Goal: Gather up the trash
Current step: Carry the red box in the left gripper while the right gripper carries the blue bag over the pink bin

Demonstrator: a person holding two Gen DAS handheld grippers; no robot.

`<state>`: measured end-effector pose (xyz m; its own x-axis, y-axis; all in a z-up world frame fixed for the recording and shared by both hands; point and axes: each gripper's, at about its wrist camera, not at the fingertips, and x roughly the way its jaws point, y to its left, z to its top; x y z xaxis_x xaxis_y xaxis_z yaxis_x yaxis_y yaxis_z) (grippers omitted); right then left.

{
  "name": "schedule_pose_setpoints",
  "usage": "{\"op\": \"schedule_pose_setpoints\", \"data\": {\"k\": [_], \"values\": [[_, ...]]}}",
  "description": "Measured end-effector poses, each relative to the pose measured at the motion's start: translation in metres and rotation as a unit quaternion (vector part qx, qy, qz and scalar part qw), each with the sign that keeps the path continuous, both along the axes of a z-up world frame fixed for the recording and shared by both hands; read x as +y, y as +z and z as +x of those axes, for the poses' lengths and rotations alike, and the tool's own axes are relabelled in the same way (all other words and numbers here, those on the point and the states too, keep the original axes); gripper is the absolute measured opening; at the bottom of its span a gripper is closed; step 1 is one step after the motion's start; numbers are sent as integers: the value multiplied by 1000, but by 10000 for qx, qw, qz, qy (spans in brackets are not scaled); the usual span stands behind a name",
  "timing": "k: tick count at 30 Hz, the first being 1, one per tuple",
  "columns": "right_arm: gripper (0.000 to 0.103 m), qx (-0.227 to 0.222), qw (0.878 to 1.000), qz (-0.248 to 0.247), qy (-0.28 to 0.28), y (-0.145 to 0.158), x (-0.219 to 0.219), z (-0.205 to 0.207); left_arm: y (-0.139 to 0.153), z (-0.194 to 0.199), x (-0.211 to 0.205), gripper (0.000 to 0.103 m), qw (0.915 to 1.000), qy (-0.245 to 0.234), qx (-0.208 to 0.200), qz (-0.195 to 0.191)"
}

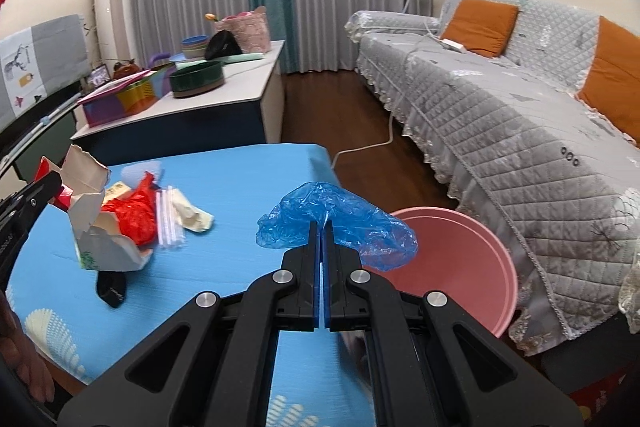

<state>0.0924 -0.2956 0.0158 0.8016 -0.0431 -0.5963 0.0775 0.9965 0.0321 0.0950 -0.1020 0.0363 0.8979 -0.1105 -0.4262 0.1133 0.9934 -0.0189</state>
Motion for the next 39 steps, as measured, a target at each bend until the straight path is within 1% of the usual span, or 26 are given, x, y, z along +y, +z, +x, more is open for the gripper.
{"op": "schedule_pose_setpoints", "data": {"k": [9, 15, 20, 23, 26, 32, 39], "values": [[1, 47, 9994, 33, -338, -3, -36, -8, -7, 0, -41, 7, 9987, -499, 108, -44], [1, 37, 9976, 95, -690, -4, -73, -13, -11, 4, -72, 7, 9956, -895, 250, -80], [1, 25, 9947, 219, -1007, -5, -107, -13, -13, 9, -103, 7, 9894, -1403, 364, -42], [1, 39, 9929, 306, -1145, -7, -121, -11, -15, 14, -118, 7, 9863, -1594, 428, -61], [1, 37, 9916, 339, -1251, -7, -131, -9, -17, 21, -133, 7, 9821, -1812, 498, -108], [1, -5, 9894, 330, -1417, -6, -149, -5, -22, 43, -164, 7, 9710, -2268, 736, -170], [1, 77, 9878, 363, -1510, -13, -165, -1, -36, 61, -190, 7, 9643, -2471, 945, -156]]}}
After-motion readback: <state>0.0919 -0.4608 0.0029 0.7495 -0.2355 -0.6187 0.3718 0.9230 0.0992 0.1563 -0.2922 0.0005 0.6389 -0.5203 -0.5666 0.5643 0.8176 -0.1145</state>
